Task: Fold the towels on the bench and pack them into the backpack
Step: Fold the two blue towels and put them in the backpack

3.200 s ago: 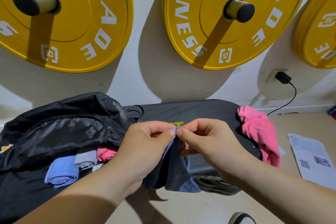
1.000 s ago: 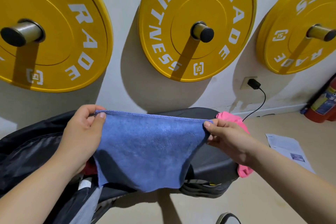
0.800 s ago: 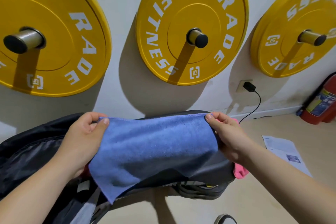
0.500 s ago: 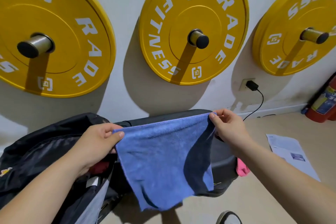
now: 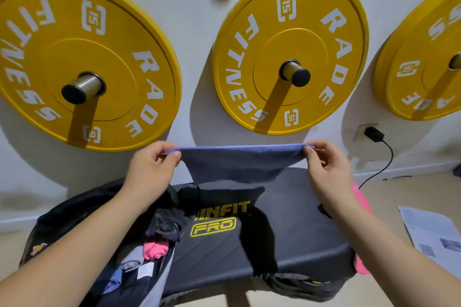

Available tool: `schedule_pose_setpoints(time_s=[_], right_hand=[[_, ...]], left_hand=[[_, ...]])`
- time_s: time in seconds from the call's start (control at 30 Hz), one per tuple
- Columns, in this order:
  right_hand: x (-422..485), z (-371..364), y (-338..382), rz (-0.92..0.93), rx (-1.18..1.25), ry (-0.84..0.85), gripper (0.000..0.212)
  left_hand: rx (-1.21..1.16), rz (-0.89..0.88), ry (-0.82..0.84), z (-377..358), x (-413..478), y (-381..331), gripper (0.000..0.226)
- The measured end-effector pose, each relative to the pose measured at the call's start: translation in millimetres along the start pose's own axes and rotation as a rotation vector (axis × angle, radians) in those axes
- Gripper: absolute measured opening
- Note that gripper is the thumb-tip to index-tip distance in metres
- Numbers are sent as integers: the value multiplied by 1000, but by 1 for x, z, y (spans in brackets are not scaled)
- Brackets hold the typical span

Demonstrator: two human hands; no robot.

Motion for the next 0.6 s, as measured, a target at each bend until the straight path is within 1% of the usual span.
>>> schedule_pose_setpoints(time_s=[0.07, 0.13, 0.2, 0.27, 0.3, 0.37, 0.43, 0.5, 0.6], right_hand=[[-10, 5, -13, -62, -49, 130, 11], [-26, 7, -28, -151, 6, 342, 10], [-49, 11, -47, -272, 58, 596, 10], [-73, 18, -62, -343, -7, 824, 10], [-84, 22, -68, -350, -65, 898, 10], [-100, 27, -74, -352, -187, 998, 10], [-110, 30, -76, -394, -242, 1064, 10], [-115, 33, -77, -478, -227, 1074, 9], [-114, 37, -74, -590, -191, 1045, 10]], left_hand=[[62, 67, 53, -6, -14, 32, 10], [182, 152, 124, -12, -29, 75, 13], [339, 224, 269, -16, -41, 114, 14], [495, 266, 445, -19, -51, 141, 16], [550, 271, 511, -20, -56, 148, 17], [611, 265, 572, -23, -61, 153, 16], [577, 278, 599, -25, -64, 149, 15], [522, 312, 630, -28, -67, 146, 13], [508, 403, 666, -28, -73, 146, 12]])
Point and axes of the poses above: each hand's wrist, its own x-axis towards the middle knuckle, its own z-axis out of the back of the hand, y = z × x, the point moved 3 cm from there along x, towards the middle knuckle, and after that the axes turned 15 degrees about z, right-handed, at the moved point
